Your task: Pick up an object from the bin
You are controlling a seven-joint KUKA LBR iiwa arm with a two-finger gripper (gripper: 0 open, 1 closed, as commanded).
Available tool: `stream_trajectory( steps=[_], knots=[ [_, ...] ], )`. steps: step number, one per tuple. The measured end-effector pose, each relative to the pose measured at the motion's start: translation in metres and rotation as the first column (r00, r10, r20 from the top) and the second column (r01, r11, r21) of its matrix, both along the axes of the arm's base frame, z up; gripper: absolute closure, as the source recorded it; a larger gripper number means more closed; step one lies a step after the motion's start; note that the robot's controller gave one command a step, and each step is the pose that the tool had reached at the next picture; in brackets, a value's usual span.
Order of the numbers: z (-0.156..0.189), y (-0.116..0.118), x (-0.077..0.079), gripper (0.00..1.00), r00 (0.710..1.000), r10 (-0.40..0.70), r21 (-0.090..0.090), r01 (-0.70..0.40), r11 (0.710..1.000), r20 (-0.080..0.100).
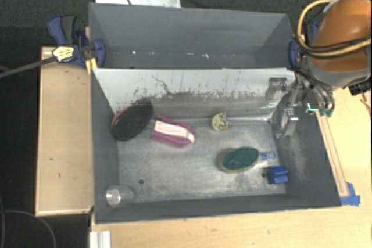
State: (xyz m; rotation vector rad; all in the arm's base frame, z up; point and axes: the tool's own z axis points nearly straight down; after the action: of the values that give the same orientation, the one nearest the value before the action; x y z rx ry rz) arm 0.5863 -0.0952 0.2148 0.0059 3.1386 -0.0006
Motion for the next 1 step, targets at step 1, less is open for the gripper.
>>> stream_trajectory(
  steps=[1],
  knots=[
    [-0.0664, 0.0232, -0.0431, 0.00, 0.981, -0.195, 0.001, 0.195, 0.981, -0.006]
  ],
)
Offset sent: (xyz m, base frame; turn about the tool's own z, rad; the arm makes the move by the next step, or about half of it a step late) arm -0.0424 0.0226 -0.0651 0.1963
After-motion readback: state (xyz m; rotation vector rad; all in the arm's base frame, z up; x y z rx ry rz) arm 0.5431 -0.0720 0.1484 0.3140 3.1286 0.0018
